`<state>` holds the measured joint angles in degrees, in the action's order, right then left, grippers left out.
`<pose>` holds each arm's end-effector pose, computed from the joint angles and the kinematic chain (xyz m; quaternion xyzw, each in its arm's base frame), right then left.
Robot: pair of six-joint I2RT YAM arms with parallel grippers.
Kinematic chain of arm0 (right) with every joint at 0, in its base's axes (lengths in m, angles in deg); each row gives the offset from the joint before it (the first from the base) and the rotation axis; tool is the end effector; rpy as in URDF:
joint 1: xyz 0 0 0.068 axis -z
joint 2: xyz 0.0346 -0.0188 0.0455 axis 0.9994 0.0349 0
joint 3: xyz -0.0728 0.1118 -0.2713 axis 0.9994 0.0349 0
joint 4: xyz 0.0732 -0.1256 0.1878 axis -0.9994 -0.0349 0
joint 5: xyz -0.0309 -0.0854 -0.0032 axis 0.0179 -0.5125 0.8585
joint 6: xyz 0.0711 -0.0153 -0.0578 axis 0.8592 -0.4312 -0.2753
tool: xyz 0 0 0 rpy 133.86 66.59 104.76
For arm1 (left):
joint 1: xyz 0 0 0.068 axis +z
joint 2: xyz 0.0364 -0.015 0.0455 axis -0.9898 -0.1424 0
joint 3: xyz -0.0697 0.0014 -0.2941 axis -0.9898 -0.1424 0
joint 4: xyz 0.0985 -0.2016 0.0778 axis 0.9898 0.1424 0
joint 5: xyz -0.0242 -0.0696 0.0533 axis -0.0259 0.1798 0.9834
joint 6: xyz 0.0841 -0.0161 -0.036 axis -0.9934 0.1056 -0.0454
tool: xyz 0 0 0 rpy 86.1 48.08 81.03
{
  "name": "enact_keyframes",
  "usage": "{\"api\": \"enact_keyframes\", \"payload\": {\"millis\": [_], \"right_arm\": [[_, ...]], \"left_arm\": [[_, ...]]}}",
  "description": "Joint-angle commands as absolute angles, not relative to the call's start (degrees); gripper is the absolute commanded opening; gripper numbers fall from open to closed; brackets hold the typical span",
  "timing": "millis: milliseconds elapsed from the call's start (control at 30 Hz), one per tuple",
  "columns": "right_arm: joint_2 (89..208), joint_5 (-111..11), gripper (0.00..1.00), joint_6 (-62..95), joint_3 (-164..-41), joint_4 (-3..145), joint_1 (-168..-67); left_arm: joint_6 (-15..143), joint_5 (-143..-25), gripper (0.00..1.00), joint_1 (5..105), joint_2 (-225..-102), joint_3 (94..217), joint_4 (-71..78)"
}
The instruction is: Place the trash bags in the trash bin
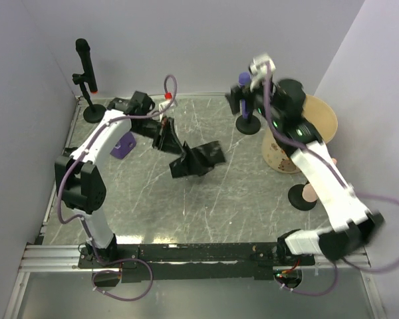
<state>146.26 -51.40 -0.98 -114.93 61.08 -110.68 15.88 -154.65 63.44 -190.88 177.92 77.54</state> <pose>0.2996 0.1349 0.4933 -0.2388 0.6727 0.1128 0.6912 0.2852 -0.1812 0.3397 0.4008 0.6574 -0.6167 0.1640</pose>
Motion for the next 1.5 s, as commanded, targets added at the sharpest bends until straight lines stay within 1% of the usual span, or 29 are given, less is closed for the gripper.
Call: {"api": "enact_keyframes", "payload": {"millis": [0,33,67,100,133,167,200,233,267,300,400,500,567,733,800,900,1200,1467], "right_arm": [[132.3,-30.2,0.84,-3.9,-103.9,54.7,-114.9],[130.3,-27.6,0.82,-7.6,-102.1,52.6,-117.7],[128.3,-27.4,0.82,-10.7,-99.9,51.4,-120.6],[126.7,-28.8,0.82,-13.7,-98.0,50.8,-123.0],[125.3,-29.0,0.82,-16.7,-96.0,50.3,-125.4],[124.5,-29.7,0.82,-19.7,-94.4,50.2,-127.5],[123.7,-31.9,0.82,-22.8,-92.7,50.6,-129.3],[123.3,-34.2,0.83,-25.0,-91.0,51.9,-130.8],[123.1,-36.7,0.84,-27.2,-90.0,53.7,-131.5],[123.0,-38.5,0.85,-29.9,-89.2,56.2,-132.1],[122.3,-42.8,0.86,-38.6,-86.4,63.6,-134.0],[121.3,-41.6,0.87,-50.1,-82.8,69.2,-135.7],[121.1,-44.3,0.89,-55.5,-79.9,74.9,-137.7],[123.9,-51.4,0.91,-64.8,-74.7,94.5,-143.1],[125.9,-52.3,0.91,-67.7,-74.2,99.4,-144.2],[127.9,-53.8,0.89,-69.7,-74.8,101.6,-144.8],[126.1,-59.5,0.88,-66.6,-81.2,95.2,-144.1],[127.7,-59.9,0.88,-66.3,-79.6,98.6,-141.1]], "left_arm": [[28.2,-162.4,0.01,63.5,-186.1,185.1,66.8],[35.0,-161.6,0.01,63.4,-184.8,185.1,60.0],[43.2,-160.3,0.01,63.4,-183.2,184.2,52.5],[51.5,-158.8,0.01,63.5,-181.2,181.7,40.9],[64.5,-157.0,0.01,63.7,-178.5,177.9,25.9],[83.0,-155.1,0.01,64.2,-175.4,172.1,9.7],[96.1,-151.4,0.01,64.8,-173.4,164.3,-10.7],[106.8,-148.4,0.01,65.4,-172.6,161.6,-24.5],[106.4,-146.3,0.01,65.6,-173.4,164.5,-22.7],[105.5,-145.0,0.01,65.6,-174.8,167.3,-16.8],[109.0,-140.9,0.01,65.6,-176.0,171.0,-11.3],[110.2,-137.7,0.01,65.6,-175.4,172.8,-9.0],[110.1,-137.0,0.01,65.6,-175.3,174.1,-7.2],[109.1,-136.0,0.01,65.6,-174.4,175.6,-3.7],[108.7,-136.2,0.01,65.6,-174.0,175.4,-3.2],[108.5,-136.2,0.00,65.6,-173.4,175.1,-3.4],[109.2,-137.7,0.00,66.1,-173.2,174.7,-5.5],[108.6,-139.8,0.01,67.1,-172.6,174.7,-5.0]]}}
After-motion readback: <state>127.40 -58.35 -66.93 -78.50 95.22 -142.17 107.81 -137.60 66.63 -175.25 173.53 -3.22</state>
